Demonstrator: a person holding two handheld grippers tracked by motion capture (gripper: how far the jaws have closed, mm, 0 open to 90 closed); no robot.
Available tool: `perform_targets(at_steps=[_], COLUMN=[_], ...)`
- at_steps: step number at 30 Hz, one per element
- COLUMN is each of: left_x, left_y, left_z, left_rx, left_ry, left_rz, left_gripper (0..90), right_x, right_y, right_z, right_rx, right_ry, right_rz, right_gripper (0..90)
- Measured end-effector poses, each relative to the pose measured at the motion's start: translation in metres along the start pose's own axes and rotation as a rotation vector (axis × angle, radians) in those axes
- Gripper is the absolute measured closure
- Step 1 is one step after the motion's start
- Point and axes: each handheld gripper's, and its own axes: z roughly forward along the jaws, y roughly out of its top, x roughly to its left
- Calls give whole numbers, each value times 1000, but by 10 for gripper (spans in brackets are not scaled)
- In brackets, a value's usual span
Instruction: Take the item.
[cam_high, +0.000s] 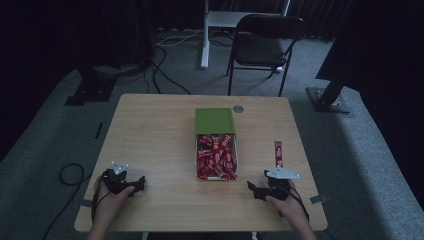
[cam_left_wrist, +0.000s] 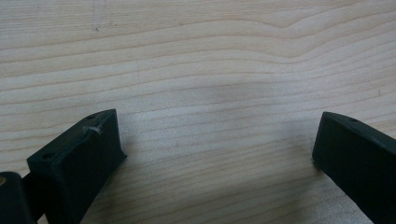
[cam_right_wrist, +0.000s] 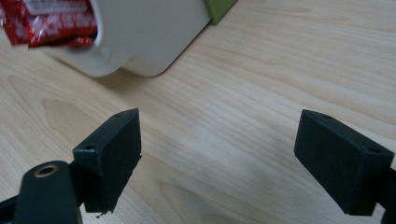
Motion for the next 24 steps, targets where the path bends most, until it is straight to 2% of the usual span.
perform_targets(at_steps=[4,6,9,11,19,24], left_x=[0,0,0,0,-1,-2], left_y=[0,0,0,0,1,1], left_z=[0,0,0,0,0,1], left_rx=[0,0,0,0,0,-2], left_ry=[0,0,-1,-2,0,-4], left_rz=[0,0,1,1,1,6], left_gripper=[19,19,19,19,19,19], right_x=[2,5,5,6,8,9], right_y=[-2,-4,-5,-7,-6,-6], right_z=[3,7,8,13,17,18], right_rx=[11,39,49,75,124,132], right_ry=[7,24,24,35,42,38], right_rz=[-18,-52,-56,-66,-117,-137], right_gripper=[139,138,138,141,136,125])
